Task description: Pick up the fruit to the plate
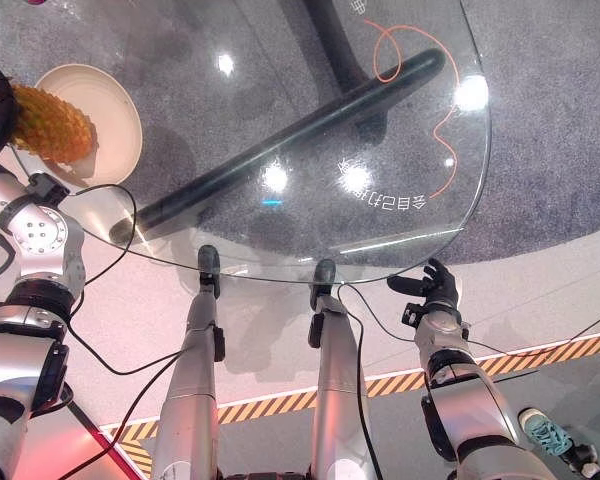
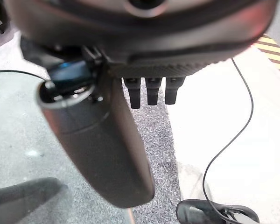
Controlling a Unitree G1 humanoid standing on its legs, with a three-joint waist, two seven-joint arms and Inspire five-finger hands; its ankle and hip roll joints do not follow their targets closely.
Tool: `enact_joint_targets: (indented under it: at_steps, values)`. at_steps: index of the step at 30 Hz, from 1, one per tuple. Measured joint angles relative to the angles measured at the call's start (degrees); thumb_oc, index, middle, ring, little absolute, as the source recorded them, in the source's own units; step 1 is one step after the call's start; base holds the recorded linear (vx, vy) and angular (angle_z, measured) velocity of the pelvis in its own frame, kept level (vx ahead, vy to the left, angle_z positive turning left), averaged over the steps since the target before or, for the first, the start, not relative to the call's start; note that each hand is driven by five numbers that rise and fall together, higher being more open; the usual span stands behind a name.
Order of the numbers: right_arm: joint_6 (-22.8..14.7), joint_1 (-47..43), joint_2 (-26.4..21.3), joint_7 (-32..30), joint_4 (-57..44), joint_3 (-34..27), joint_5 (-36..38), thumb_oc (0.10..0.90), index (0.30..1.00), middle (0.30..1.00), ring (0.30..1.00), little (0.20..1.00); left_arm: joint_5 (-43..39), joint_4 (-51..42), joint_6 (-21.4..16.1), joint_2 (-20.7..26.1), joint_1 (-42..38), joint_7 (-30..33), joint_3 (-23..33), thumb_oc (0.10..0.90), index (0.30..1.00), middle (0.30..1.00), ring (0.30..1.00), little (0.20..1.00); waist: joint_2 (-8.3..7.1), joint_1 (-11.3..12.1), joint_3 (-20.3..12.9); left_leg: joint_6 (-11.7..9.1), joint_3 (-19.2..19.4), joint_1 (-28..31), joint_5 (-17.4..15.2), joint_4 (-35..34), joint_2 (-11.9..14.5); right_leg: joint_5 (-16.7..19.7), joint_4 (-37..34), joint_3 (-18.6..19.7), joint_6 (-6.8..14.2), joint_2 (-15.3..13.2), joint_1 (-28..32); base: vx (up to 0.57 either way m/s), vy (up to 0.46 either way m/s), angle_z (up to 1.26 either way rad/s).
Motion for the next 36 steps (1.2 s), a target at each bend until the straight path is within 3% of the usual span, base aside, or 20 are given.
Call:
enact_joint_targets:
  at_steps: [5, 18, 36]
  values:
    - [0.1, 0.8, 0.3, 0.0, 0.0, 0.0, 0.0, 0.800, 0.900, 0.900, 0.900, 0.900, 0.1, -0.7, 0.0, -0.4, 1.7, -0.2, 0.2, 0.800, 0.900, 0.900, 0.900, 0.900, 0.00, 0.0, 0.0, 0.0, -0.5, 1.6, 0.0, -0.6, 0.2, 0.0, -1.2, -0.7, 0.0, 0.1, 2.3, 0.00, -0.001, 0.01]
    - [0.5, 5.4, 0.7, -0.7, -1.1, -1.7, 0.0, 0.800, 0.900, 0.900, 0.900, 0.900, -1.5, -2.4, 0.0, -2.3, 9.2, -6.1, 3.9, 0.800, 0.900, 0.900, 0.900, 0.900, -0.01, 1.7, 0.0, 0.7, 0.1, 13.7, -0.8, -3.3, 0.2, -0.1, -6.5, -1.3, 0.9, 0.0, 15.6, 0.02, 0.003, 0.00]
    - [1.5, 9.1, 0.7, 0.1, -1.2, -6.4, 0.0, 0.800, 0.900, 0.900, 0.900, 0.900, -2.9, -8.0, 0.0, -2.4, 10.7, -10.5, 4.5, 0.800, 0.900, 0.900, 0.900, 0.900, -0.26, 3.2, -0.5, 2.3, 1.3, 24.1, -2.9, -4.3, -0.7, 0.9, -12.4, -1.3, 2.7, -1.0, 28.2, 0.05, -0.003, 0.00]
